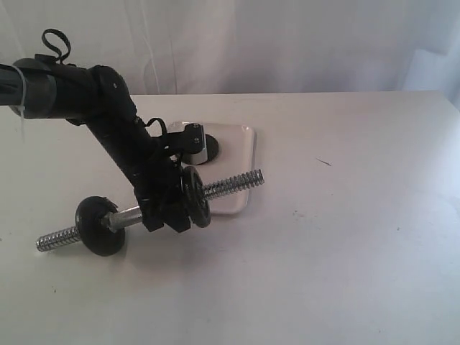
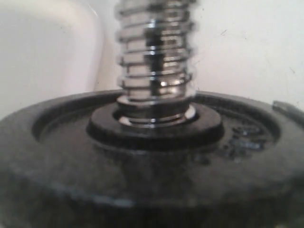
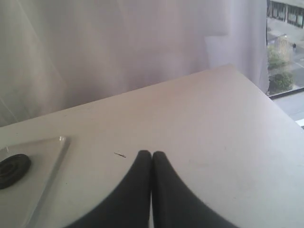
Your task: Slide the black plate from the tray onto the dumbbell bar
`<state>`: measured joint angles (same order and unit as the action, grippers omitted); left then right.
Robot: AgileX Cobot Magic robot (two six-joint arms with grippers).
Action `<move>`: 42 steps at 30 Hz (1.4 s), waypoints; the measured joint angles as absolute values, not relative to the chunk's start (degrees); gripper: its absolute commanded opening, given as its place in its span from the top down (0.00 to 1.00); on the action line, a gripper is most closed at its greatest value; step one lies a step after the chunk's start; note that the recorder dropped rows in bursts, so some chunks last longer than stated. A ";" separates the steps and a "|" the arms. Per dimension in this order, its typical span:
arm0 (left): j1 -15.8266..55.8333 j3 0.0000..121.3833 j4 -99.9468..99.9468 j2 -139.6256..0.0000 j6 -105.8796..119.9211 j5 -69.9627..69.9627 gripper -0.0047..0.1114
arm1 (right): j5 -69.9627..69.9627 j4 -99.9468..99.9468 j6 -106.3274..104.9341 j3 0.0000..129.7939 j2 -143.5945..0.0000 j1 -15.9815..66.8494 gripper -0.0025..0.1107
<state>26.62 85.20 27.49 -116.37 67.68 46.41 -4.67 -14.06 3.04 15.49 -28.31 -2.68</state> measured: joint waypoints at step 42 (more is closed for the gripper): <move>19.18 71.68 21.10 -107.88 69.45 43.73 0.96 | -36.31 -36.51 -32.48 82.08 -103.62 7.97 0.21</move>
<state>19.18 71.68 21.10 -107.88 69.45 43.73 -36.31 -36.51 -32.48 82.08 -103.62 7.97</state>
